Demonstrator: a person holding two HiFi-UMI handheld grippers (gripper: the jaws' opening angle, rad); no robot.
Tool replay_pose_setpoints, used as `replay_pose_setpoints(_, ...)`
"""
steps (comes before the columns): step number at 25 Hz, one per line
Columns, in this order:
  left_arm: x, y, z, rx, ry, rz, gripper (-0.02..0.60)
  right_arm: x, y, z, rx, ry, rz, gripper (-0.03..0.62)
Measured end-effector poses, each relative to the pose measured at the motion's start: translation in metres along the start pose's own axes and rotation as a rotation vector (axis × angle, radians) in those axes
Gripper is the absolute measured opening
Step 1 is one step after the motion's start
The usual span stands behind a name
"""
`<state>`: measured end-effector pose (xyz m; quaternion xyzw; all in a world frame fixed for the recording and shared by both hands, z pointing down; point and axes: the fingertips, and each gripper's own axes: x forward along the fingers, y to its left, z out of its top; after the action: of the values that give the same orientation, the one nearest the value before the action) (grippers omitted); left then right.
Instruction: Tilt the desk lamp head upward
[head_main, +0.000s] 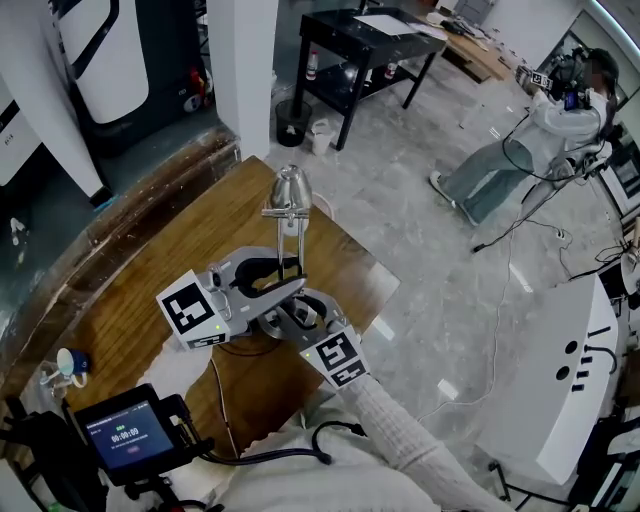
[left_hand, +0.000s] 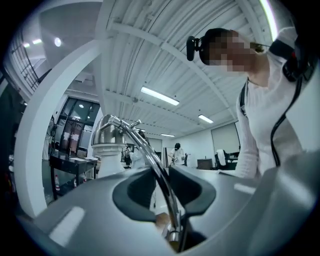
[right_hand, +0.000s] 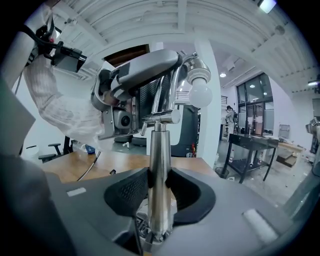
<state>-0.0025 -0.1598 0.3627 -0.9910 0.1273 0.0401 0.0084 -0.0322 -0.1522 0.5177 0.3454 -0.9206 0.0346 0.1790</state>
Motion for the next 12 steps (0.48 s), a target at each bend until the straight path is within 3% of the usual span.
replay_pose_setpoints(12, -0.005, -0.011, 0.006, 0.139, -0.005, 0.036, 0.091, -0.002, 0.006, 0.004, 0.042, 0.023, 0.012, 0.133)
